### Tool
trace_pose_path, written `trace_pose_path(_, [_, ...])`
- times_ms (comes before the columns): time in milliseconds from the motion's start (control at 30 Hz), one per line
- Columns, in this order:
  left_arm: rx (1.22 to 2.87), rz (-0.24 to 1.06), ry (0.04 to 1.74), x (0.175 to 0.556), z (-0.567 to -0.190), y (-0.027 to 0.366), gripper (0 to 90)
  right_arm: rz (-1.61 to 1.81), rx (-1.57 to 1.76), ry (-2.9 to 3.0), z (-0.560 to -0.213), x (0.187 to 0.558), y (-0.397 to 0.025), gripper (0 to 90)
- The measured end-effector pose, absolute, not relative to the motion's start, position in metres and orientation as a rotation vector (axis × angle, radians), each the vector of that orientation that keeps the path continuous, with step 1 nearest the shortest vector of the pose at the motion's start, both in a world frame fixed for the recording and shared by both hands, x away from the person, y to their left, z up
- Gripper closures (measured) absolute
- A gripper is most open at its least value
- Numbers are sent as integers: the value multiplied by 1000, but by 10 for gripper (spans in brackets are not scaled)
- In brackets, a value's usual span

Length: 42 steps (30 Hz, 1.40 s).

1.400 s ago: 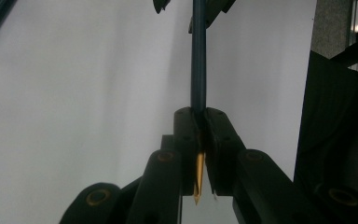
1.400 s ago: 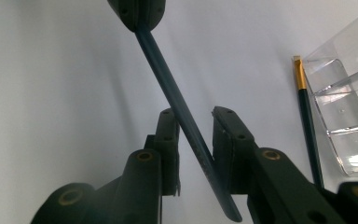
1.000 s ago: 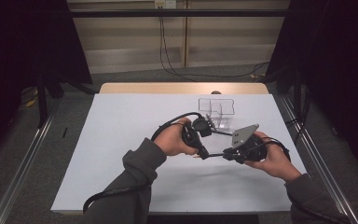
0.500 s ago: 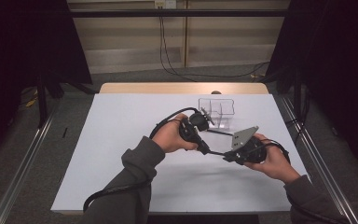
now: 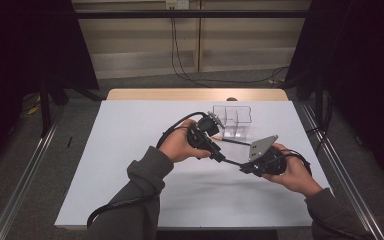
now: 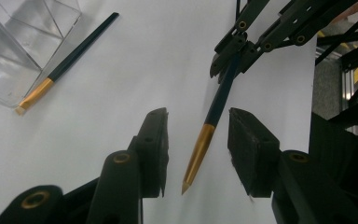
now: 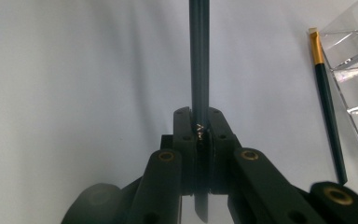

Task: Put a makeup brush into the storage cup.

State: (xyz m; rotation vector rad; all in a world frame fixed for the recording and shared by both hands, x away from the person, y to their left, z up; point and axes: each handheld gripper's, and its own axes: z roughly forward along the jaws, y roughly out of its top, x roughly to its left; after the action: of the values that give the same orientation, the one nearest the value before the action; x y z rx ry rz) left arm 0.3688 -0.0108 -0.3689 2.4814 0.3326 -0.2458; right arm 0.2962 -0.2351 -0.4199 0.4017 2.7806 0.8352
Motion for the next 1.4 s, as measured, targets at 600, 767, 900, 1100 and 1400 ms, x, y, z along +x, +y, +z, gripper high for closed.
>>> trace_pose_path(600, [2426, -181, 420, 374, -368, 5, 340, 827, 459, 2765, -421, 297, -244, 852])
trace_pose_path(767, [2404, -182, 447, 375, -369, 11, 307, 838, 488, 2750, -422, 298, -247, 852])
trace_pose_path(900, [2388, -172, 465, 376, -372, 16, 293, 851, 511, 2743, -422, 298, -250, 852])
trace_pose_path(1100, [2376, -161, 465, 378, -373, 21, 280, 940, 583, 2708, -421, 299, -255, 852])
trace_pose_path(1400, [2333, -158, 480, 377, -374, 26, 252, 1101, 685, 2636, -421, 302, -258, 852])
